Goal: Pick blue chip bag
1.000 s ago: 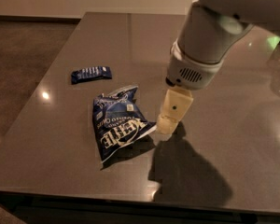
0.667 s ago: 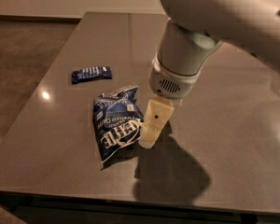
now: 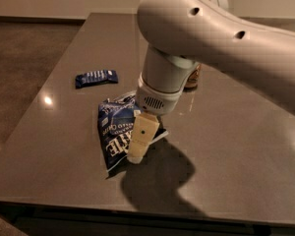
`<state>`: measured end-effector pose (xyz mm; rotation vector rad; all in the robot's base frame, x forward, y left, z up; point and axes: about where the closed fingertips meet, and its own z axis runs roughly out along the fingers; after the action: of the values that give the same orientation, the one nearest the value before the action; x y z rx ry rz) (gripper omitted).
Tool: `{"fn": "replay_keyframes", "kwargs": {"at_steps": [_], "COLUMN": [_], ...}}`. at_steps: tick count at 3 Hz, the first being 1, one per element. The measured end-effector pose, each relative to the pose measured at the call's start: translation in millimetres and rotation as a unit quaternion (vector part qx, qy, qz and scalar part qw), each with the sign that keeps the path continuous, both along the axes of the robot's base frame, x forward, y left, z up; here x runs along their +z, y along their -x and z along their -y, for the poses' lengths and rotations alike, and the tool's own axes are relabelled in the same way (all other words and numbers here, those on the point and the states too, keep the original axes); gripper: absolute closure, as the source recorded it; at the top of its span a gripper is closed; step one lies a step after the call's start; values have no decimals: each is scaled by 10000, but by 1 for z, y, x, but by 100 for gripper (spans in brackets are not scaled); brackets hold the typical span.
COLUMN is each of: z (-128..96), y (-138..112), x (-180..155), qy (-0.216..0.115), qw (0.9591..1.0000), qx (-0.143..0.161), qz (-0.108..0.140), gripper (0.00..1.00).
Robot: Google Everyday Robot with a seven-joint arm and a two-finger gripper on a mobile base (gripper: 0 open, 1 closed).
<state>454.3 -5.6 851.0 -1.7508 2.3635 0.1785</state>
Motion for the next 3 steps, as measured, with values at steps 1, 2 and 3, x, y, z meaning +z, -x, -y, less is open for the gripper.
{"fn": "replay_keyframes", "kwargs": {"at_steps": [1,2,3], "z": [-6,-8,-4], "y": [1,1,1], "x": [-5,-4,3], "qy": [-21,-40,-137], "qw": [10000,9999,9998], "qx": [-4,-7,-97], "qz": [-88,-112,-124], "gripper": [16,39,69]}}
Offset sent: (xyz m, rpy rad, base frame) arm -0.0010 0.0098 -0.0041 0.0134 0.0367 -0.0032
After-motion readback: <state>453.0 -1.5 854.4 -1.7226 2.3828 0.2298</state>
